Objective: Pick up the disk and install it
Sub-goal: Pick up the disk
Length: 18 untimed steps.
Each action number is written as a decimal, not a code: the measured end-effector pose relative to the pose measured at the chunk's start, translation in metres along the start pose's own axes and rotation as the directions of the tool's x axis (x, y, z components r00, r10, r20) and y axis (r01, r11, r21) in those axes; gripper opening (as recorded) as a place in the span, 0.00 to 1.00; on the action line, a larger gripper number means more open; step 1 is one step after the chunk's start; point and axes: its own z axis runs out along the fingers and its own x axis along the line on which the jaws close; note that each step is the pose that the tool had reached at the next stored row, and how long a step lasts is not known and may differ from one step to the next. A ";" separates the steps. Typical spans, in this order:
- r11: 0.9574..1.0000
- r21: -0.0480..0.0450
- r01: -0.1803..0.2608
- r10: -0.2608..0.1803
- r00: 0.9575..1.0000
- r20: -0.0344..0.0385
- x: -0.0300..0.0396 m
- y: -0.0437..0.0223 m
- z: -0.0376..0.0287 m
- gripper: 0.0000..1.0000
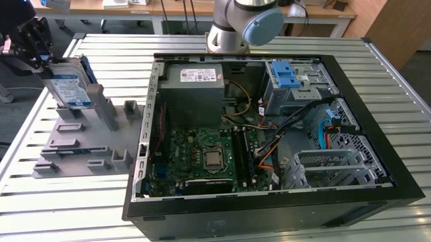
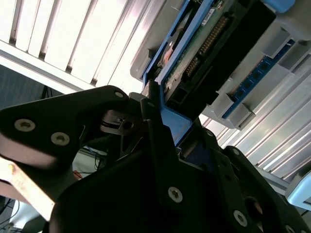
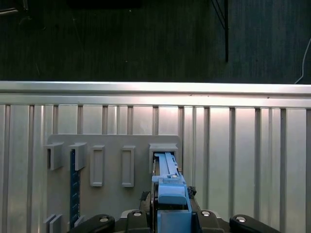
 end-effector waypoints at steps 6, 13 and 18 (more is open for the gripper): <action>1.000 0.000 0.000 0.000 1.000 0.000 0.0001 0.0001 -0.0053 0.36; 1.000 0.001 0.000 0.000 1.000 0.000 0.0002 0.0002 -0.0113 0.36; 1.000 0.001 0.000 0.000 1.000 0.000 0.0002 0.0002 -0.0141 0.36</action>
